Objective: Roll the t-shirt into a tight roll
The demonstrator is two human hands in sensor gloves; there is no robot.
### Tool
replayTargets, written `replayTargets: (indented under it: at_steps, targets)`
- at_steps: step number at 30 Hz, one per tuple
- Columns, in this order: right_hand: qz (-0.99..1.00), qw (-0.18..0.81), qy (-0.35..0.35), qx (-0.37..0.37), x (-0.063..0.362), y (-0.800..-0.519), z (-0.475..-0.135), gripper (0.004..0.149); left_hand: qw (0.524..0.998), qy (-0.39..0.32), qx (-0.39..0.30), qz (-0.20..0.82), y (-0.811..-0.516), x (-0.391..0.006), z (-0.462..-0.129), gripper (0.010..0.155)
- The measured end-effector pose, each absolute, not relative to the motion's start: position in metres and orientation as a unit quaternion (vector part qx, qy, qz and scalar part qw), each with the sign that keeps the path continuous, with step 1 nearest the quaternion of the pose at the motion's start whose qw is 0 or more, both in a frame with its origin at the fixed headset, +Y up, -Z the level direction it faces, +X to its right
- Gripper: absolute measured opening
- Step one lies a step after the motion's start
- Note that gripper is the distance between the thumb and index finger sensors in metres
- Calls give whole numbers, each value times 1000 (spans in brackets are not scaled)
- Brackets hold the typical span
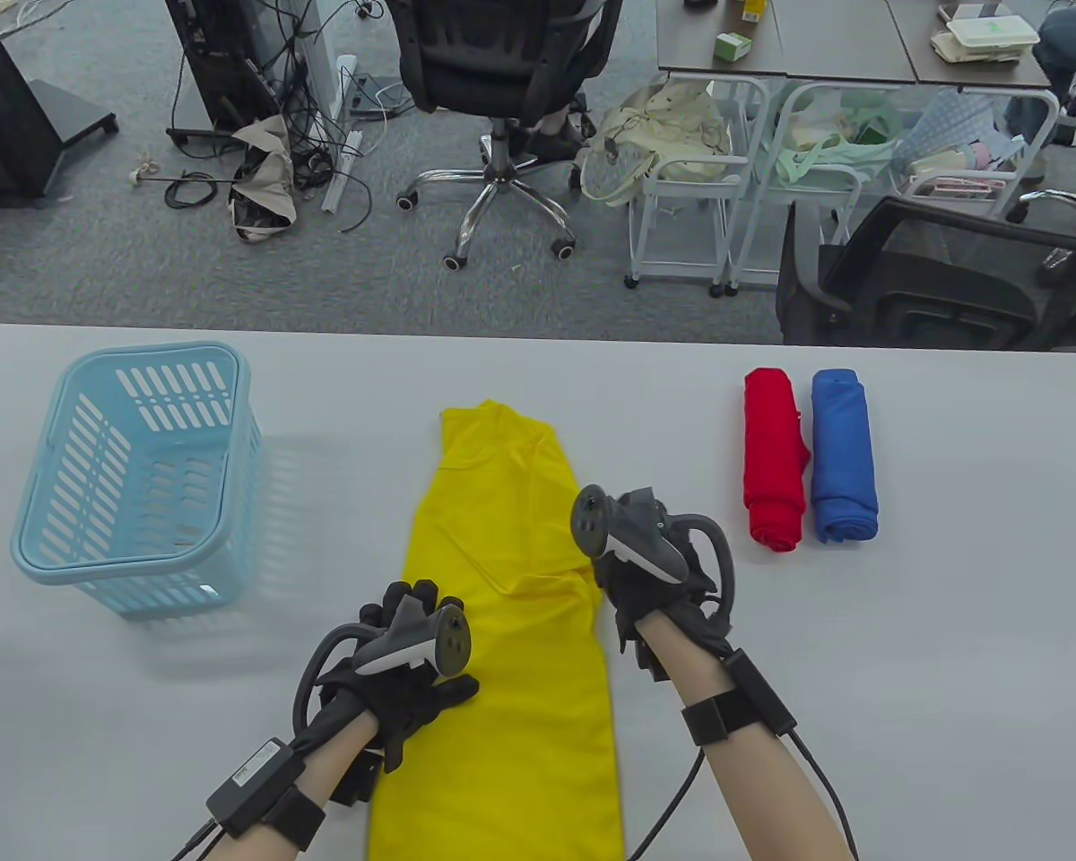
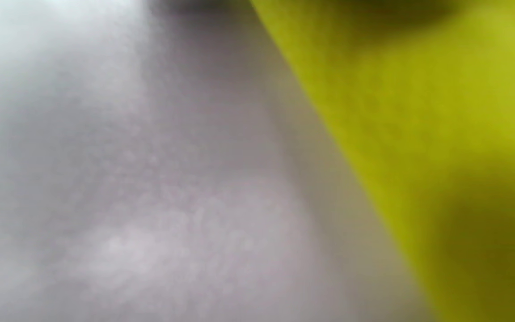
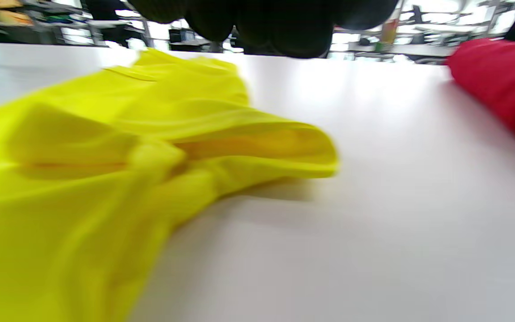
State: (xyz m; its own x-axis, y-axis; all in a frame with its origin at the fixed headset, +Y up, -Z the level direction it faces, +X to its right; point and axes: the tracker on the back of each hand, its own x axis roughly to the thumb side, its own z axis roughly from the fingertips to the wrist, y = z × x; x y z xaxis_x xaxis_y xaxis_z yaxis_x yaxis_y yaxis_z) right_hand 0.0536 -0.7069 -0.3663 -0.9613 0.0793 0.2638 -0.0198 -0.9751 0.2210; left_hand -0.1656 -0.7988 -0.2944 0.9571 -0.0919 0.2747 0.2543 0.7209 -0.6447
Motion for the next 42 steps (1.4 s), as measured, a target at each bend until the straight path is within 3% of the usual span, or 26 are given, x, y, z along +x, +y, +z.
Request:
replayTargets:
  at_steps: [2,3,6,7,10,11,12,13,16,19,20,27,30,34,40,42]
  targets:
    - [951,87,173,240,31,-715,-363,54,921,-112,-362,-94,-799,-166,-294,85]
    - [936,109,216,257,23,-723,-364,56,921,-112,-362,-93,-799,-166,-294,86]
    - [938,85,259,215,19,-747,-380,60,921,-112,-362,-93,-799,-166,-294,85]
    - [948,49,257,180,25,-752,-388,60,921,-112,-362,-93,-799,-166,-294,86]
    - [965,-100,241,-21,68,-757,-418,60,920,-111,-364,-90,-798,-166,-295,85]
    - [951,-137,256,-103,87,-756,-426,60,920,-111,-364,-90,-799,-166,-295,85]
    - [939,-131,294,-126,102,-753,-429,60,920,-111,-365,-90,-799,-166,-295,85]
    - [936,-111,307,-128,109,-750,-429,61,920,-112,-365,-89,-799,-166,-295,85]
    - [961,-36,250,-109,116,-734,-416,62,920,-114,-364,-87,-799,-166,-296,85]
    - [970,8,239,49,94,-734,-399,63,920,-112,-365,-87,-799,-165,-297,85]
    - [967,16,248,54,89,-737,-395,64,921,-111,-364,-88,-799,-165,-297,85]
    - [944,11,329,8,103,-788,-392,67,930,-115,-341,-78,-784,-165,-301,84]
    - [936,48,348,14,106,-791,-393,68,945,-111,-301,-62,-765,-157,-312,77]
    - [932,44,359,17,107,-789,-399,69,955,-115,-250,-113,-749,-126,-334,77]
    - [936,65,346,13,111,-787,-401,69,958,-124,-217,-139,-758,-63,-372,69]
    - [936,69,346,11,111,-787,-401,69,956,-141,-193,-171,-766,-45,-376,59]
